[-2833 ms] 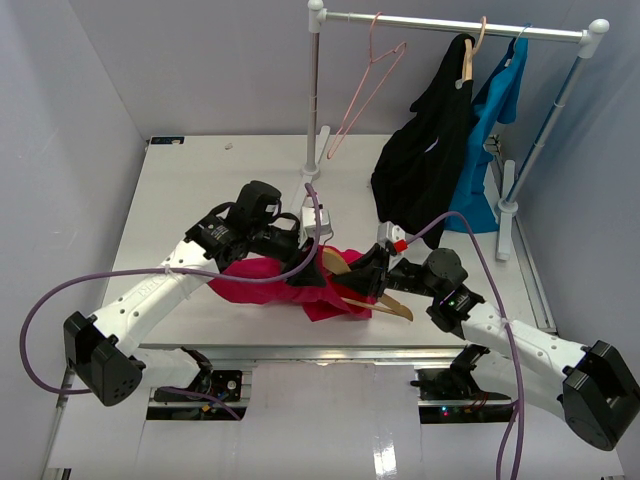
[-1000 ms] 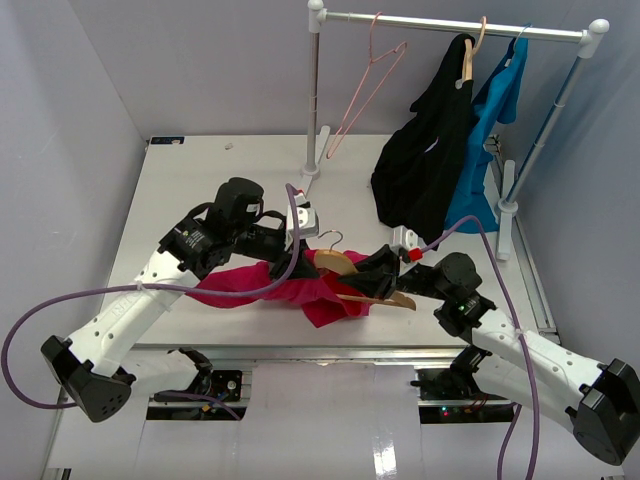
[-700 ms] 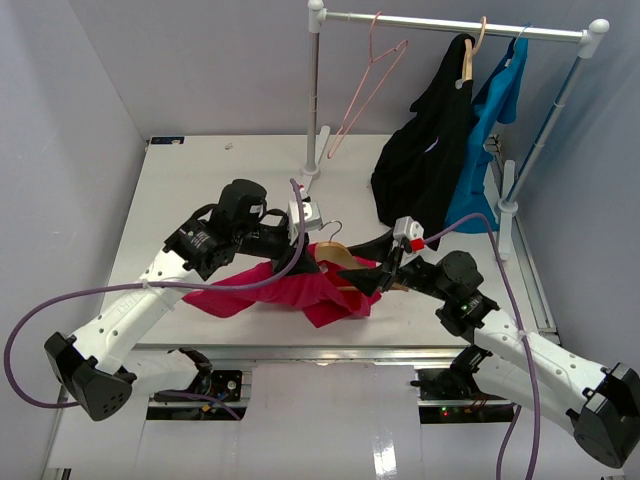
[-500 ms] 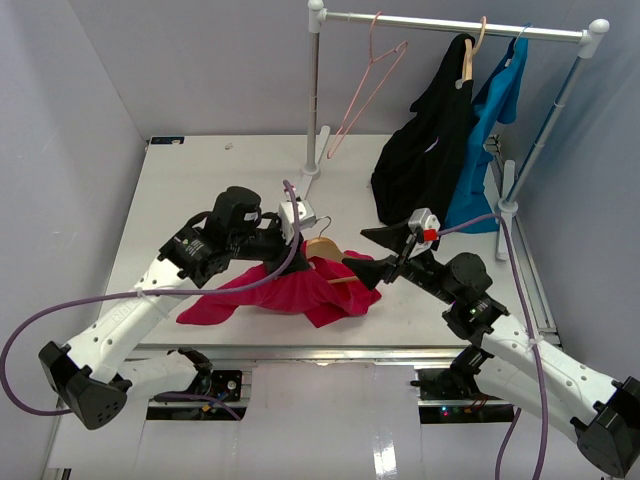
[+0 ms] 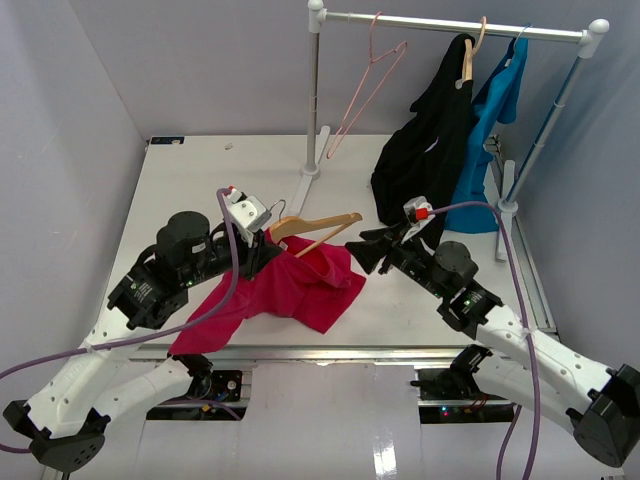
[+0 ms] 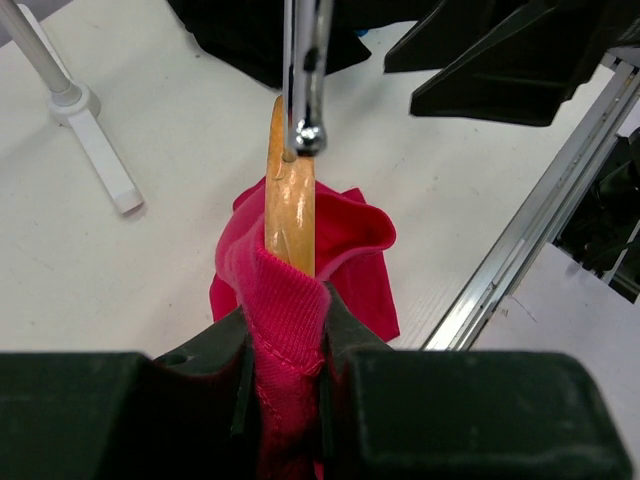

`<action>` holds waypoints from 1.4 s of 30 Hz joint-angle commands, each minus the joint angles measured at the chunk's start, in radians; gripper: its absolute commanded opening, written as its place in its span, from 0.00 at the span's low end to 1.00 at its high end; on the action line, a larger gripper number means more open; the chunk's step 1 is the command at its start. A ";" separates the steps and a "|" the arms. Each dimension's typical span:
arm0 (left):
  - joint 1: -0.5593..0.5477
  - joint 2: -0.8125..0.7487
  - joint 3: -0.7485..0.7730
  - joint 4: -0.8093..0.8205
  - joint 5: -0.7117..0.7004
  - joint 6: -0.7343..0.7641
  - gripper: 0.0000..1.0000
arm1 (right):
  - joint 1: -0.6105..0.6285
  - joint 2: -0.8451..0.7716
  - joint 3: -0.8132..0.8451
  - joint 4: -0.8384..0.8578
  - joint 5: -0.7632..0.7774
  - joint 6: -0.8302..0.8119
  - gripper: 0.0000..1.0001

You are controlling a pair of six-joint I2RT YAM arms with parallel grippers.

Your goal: Place the t-shirt on the hanger

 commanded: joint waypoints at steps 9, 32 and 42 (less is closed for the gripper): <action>0.001 -0.067 -0.057 0.139 -0.038 -0.090 0.00 | 0.201 0.227 0.146 -0.003 0.205 0.070 0.54; 0.001 -0.142 -0.086 0.204 -0.099 -0.104 0.00 | 0.249 0.313 -0.018 0.204 0.320 0.080 0.08; 0.003 -0.192 -0.035 0.130 0.012 -0.057 0.00 | 0.099 0.191 -0.075 0.148 0.403 0.124 0.08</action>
